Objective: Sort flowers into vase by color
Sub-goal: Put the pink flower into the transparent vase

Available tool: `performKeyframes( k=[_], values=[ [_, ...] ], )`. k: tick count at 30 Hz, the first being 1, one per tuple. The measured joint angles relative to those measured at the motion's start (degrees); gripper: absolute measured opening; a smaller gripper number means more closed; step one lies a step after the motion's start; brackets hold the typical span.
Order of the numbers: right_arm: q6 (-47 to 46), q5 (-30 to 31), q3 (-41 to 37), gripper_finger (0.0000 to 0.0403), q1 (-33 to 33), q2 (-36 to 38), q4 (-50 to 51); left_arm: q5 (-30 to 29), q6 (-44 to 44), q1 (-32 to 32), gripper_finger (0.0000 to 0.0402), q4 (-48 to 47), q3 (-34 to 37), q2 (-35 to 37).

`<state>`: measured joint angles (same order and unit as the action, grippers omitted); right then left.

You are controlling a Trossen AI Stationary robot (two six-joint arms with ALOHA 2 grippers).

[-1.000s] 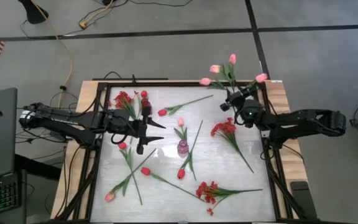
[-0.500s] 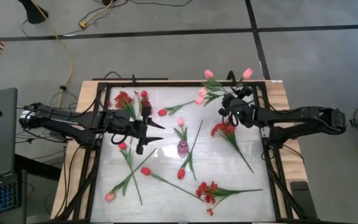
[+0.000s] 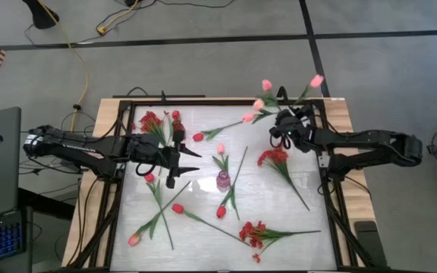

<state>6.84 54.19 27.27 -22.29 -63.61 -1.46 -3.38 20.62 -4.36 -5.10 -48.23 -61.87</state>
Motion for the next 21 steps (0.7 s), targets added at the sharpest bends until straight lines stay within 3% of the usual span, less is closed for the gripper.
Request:
performKeyframes(
  k=[15, 21],
  values=[
    [-11.5, -5.7, 0.1, 0.0240, -1.6, 0.1, 5.5, 0.0, 0.0, 0.0, 0.0174, -0.4, 0.0, 0.0],
    [-22.3, -9.5, 0.0, 0.0240, -3.3, 0.0, 11.3, 0.0, 0.0, 0.0, 0.0174, -0.6, 0.0, 0.0]
  ],
)
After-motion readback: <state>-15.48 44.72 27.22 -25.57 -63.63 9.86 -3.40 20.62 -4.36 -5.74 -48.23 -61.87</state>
